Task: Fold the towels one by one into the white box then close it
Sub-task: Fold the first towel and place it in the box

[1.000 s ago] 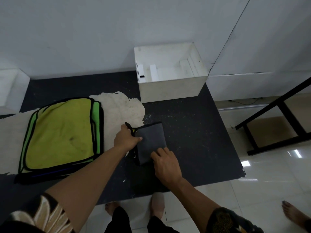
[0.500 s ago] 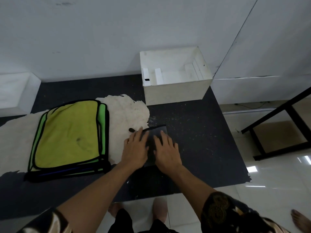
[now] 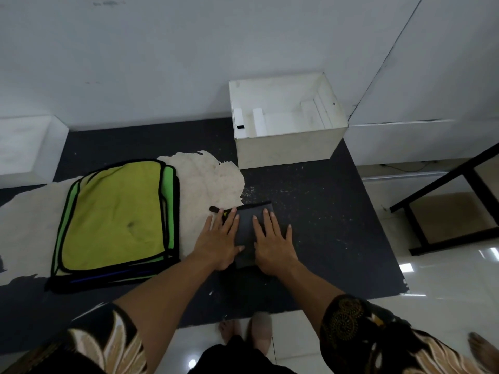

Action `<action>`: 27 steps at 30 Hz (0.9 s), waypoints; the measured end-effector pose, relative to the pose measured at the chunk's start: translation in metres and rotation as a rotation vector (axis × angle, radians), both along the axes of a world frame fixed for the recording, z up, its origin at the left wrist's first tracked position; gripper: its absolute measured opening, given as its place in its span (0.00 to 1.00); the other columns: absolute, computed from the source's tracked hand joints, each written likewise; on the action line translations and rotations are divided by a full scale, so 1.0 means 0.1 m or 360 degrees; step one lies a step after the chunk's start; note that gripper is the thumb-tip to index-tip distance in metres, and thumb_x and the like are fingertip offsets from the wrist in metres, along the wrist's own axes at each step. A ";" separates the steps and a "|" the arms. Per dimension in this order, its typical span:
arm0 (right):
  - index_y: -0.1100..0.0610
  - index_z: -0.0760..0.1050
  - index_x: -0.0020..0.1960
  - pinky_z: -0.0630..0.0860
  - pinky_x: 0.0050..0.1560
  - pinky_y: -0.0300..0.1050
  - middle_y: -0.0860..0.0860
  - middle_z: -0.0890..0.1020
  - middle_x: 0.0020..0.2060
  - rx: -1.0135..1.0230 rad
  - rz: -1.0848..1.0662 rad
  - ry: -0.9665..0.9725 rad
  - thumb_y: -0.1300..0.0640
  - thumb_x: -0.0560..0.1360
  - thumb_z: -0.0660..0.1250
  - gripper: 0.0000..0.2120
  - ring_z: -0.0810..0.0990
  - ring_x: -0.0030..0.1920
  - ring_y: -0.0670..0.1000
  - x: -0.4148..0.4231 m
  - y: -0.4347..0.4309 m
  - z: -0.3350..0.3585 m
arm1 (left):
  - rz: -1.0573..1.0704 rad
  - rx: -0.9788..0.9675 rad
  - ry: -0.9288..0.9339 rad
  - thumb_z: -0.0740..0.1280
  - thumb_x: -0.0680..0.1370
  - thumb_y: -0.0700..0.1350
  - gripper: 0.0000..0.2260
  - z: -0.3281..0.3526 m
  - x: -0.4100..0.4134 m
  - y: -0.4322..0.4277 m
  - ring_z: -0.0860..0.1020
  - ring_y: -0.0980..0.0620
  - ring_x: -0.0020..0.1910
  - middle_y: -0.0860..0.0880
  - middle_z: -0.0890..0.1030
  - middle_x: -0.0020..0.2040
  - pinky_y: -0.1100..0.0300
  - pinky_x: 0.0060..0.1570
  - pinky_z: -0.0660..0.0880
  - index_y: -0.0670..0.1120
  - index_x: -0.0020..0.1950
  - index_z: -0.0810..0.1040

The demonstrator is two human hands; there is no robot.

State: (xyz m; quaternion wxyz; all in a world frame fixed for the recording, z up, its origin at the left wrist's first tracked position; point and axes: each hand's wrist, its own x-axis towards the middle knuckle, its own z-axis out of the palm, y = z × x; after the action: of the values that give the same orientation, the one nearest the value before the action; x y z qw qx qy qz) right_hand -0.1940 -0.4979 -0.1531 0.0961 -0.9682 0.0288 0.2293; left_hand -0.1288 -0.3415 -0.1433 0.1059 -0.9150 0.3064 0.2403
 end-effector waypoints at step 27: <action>0.57 0.68 0.56 0.74 0.51 0.49 0.56 0.76 0.54 0.0528 -0.1556 -0.0380 0.54 0.76 0.69 0.14 0.78 0.52 0.56 0.21 0.07 0.22 | -0.0173 -0.0530 -0.0187 0.62 0.80 0.47 0.16 0.06 0.51 0.09 0.72 0.43 0.55 0.42 0.69 0.62 0.53 0.50 0.69 0.43 0.65 0.74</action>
State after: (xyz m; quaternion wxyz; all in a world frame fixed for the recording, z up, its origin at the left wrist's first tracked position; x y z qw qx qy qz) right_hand -0.1730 -0.4908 -0.1315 0.3462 -0.8330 0.4290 0.0475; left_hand -0.0780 -0.3321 -0.1369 -0.0165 -0.9144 0.3843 0.1262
